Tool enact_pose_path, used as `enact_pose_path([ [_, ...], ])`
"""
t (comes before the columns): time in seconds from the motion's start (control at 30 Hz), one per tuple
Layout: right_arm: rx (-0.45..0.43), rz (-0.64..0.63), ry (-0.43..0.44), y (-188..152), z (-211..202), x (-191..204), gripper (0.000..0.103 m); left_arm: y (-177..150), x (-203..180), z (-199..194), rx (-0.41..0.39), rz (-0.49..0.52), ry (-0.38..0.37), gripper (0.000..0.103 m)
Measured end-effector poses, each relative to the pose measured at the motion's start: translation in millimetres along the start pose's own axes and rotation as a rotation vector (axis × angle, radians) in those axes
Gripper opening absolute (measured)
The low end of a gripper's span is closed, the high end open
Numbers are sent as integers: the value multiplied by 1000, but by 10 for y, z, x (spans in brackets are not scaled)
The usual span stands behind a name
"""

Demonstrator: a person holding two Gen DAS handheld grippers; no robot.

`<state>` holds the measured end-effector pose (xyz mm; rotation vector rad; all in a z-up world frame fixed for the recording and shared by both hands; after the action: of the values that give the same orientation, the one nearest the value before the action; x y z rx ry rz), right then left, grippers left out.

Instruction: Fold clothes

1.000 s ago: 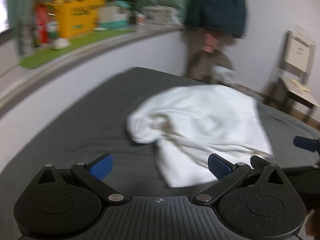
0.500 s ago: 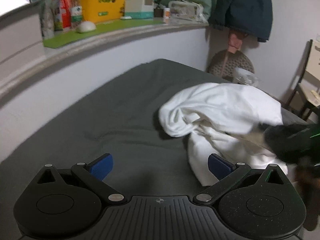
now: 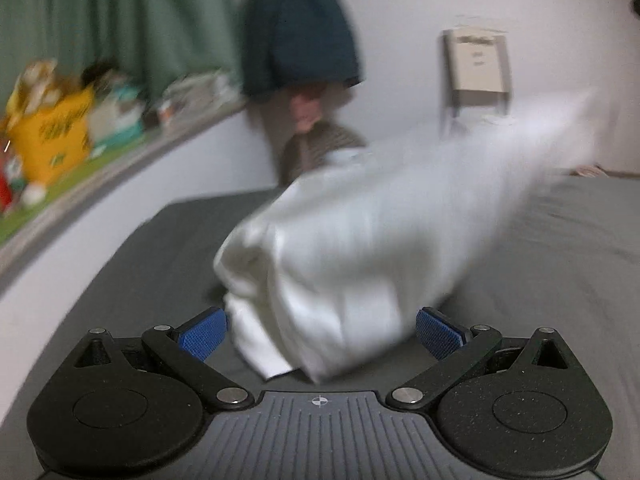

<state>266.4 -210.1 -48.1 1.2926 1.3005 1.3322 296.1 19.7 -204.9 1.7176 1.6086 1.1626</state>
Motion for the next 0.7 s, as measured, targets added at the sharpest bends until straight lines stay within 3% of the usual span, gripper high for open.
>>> enact_pose_path([
  [0.03,8,4,-19,-29,-75,-77,1,5,-48,-59,-6,9,-2,103],
  [0.1,92,-10,27,-257,-38,-45,4,22,-110,-174,-17,16,2,103],
  [0.13,133,-17,50,-371,-21,-28,13,56,-93,-220,-20,7,10,103],
  [0.17,175,-24,72,-485,-5,-12,28,95,-60,-267,-21,-7,23,103],
  [0.2,217,-32,95,-599,10,4,71,129,-1,-322,-28,-27,29,103],
  [0.23,258,-39,118,-713,23,19,100,161,65,-379,-36,-48,32,103],
  [0.37,425,-68,209,-1167,67,79,100,272,344,-537,-54,-107,49,103],
  [0.5,503,-272,353,-1835,485,738,96,256,487,-639,-64,-81,86,103],
  [0.67,581,-545,366,-2434,951,1389,88,215,517,-550,-22,-70,94,103],
  [0.7,592,-587,350,-2534,1038,1445,75,205,516,-532,-14,-73,92,103],
])
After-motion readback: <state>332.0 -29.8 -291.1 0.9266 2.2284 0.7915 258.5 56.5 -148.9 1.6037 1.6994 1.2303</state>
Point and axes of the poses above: each gripper's, at about its wrist camera, not at the fingertips, and z roughly the way its jaws point, x to its left, y to its top, the point moved 5 cm from there along z, roughly the way its jaws point, and after that the axes turned 7 degrees about y, right-handed, at the moved point
